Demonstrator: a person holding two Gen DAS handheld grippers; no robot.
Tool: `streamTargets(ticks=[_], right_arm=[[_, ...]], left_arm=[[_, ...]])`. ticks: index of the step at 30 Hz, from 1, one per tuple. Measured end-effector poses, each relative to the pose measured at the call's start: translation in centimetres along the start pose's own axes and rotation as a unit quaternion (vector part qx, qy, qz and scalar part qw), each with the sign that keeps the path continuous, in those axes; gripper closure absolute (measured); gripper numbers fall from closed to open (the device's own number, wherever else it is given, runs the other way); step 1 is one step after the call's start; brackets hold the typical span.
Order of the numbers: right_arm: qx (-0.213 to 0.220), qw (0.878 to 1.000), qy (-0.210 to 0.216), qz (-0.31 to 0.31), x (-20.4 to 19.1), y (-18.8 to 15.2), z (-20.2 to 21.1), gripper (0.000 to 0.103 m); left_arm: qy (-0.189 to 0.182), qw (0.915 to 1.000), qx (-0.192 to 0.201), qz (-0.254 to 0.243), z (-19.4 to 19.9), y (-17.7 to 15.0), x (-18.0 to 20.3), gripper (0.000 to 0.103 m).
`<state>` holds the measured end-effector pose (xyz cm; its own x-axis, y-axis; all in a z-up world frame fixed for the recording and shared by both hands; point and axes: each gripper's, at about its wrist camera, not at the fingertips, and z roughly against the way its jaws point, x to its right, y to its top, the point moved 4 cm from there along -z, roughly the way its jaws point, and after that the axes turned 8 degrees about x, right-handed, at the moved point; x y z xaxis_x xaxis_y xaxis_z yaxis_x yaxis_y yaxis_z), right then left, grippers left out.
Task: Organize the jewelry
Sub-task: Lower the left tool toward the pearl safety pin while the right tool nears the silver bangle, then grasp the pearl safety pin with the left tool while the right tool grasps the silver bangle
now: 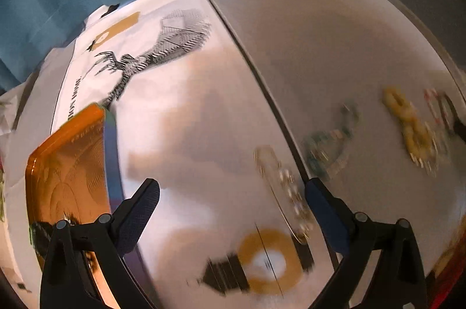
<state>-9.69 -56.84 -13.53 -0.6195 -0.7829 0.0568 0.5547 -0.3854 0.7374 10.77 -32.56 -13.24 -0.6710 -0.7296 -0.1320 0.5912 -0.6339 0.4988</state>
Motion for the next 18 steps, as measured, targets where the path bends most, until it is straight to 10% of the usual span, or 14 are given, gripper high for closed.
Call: streamTargets(ticks=[18], right_arm=[[0.015,0.999,0.031,0.007,0.1,0.3,0.8,0.023]], left_arm=[[-0.039,0.9988,-0.006,0.029,-0.8,0.1,0.9,0.003]])
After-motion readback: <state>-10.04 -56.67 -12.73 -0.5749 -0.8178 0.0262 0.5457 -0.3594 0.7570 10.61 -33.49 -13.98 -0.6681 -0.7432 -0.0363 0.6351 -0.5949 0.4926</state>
